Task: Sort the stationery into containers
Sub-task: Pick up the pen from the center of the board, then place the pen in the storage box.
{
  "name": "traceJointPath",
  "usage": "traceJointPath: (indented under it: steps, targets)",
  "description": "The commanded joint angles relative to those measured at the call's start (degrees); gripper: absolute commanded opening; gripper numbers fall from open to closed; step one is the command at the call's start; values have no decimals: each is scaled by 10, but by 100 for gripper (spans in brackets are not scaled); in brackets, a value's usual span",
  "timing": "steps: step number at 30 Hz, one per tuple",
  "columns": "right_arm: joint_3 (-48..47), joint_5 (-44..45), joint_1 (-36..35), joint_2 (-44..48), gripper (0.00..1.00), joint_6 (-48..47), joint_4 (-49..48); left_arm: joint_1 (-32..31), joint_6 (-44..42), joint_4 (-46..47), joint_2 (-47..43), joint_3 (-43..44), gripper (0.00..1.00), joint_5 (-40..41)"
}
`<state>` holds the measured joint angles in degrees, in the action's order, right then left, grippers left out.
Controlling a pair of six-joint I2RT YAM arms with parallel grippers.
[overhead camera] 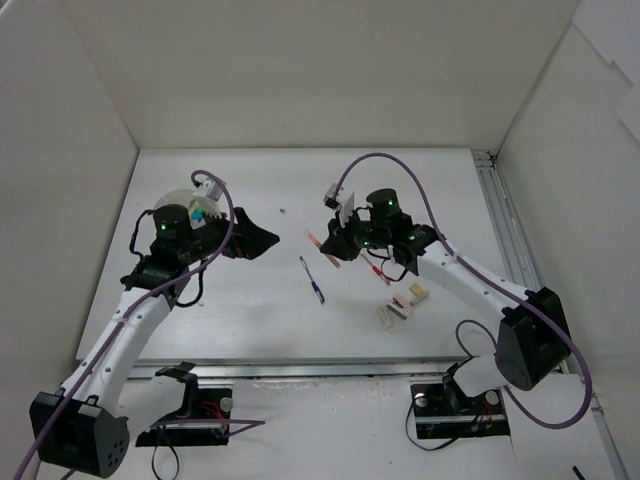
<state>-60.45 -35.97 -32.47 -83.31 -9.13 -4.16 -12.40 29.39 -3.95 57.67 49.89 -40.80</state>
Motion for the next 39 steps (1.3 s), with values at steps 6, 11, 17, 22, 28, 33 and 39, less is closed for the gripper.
traceJointPath:
  steps: [6, 11, 17, 22, 28, 33, 39]
  targets:
    - [32, 87, -57, 68, 0, 39, -151, -96, 91, 133, 22, 6, 99, 89]
    - [32, 104, -78, 75, 0, 45, -151, -147, 106, 145, 39, 14, 93, 176]
    - [38, 121, -85, 97, 0, 57, -153, -182, 103, 132, 66, 37, 75, 237]
    - [42, 126, -87, 110, 0, 61, -148, -210, 101, 141, 75, 36, 49, 280]
    - [34, 143, -91, 102, 0, 53, -109, -228, 103, 185, 93, 28, 37, 281]
    - [32, 147, -91, 104, 0, 53, -110, -240, 106, 197, 100, 28, 39, 276]
    - [41, 134, -96, 103, 0, 62, -132, -240, 103, 192, 103, 29, 34, 278]
